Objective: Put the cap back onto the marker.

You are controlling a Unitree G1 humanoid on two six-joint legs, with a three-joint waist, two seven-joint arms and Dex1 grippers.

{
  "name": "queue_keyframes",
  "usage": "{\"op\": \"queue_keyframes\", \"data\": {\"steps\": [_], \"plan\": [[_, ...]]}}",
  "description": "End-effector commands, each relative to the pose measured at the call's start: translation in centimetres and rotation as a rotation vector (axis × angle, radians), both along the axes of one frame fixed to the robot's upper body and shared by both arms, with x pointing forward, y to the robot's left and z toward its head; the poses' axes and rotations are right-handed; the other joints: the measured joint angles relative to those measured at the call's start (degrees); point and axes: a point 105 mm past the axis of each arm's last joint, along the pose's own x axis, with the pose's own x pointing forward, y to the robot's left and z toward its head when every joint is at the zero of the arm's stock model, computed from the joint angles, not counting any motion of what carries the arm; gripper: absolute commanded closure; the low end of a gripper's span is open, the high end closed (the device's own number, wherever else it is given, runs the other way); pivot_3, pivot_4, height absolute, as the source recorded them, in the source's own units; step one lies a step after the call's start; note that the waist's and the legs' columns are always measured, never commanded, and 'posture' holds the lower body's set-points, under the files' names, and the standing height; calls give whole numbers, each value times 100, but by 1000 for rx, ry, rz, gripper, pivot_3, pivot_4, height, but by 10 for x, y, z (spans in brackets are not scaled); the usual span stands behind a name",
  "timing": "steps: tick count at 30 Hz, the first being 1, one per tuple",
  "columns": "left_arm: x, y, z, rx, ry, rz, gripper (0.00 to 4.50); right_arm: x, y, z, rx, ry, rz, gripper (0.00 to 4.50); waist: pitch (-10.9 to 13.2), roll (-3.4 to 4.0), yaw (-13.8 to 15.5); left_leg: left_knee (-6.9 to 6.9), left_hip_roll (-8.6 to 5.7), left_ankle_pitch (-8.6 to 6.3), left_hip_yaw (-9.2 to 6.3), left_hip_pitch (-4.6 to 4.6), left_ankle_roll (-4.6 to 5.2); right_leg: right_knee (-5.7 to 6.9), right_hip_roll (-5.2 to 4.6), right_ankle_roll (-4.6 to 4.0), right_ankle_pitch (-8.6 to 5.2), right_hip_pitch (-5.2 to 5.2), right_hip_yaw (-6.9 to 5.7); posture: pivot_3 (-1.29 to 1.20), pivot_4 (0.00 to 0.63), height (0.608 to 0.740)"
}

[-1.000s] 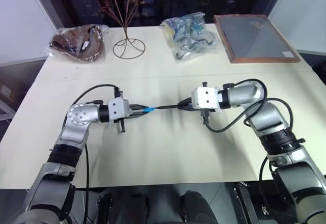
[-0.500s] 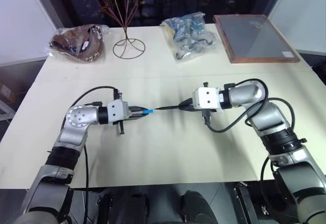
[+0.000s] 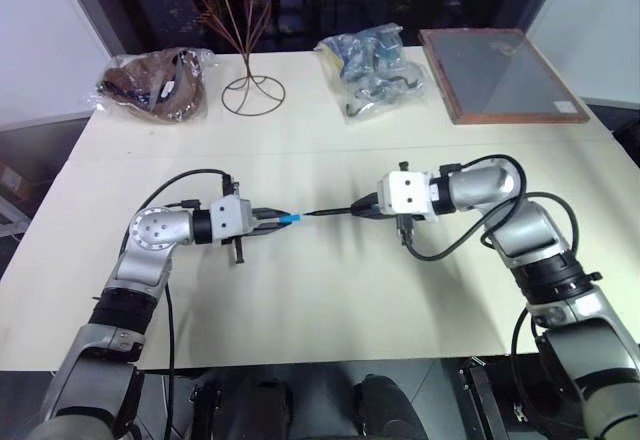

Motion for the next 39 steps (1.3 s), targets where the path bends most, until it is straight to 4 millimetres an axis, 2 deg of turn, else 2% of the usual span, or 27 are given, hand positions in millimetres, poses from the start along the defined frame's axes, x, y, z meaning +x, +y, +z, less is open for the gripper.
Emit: {"op": "queue_keyframes", "data": {"steps": [1, 26, 39], "plan": [[0, -2, 12, -23, -47, -4, 4500, -5, 8, 8, 23, -30, 33, 4476, 0, 0, 0, 0, 0, 0, 0, 0, 0, 0, 0, 0, 0, 0, 0, 0, 150, 740], [-2, -10, 8, -7, -55, -33, 4500, -7, 16, 11, 33, -37, 50, 4476, 0, 0, 0, 0, 0, 0, 0, 0, 0, 0, 0, 0, 0, 0, 0, 0, 150, 740], [-2, -12, 7, 12, -81, -42, 4500, -14, 22, 6, 20, -6, 79, 4476, 0, 0, 1, 0, 0, 0, 0, 0, 0, 0, 0, 0, 0, 0, 0, 0, 150, 740]]}}
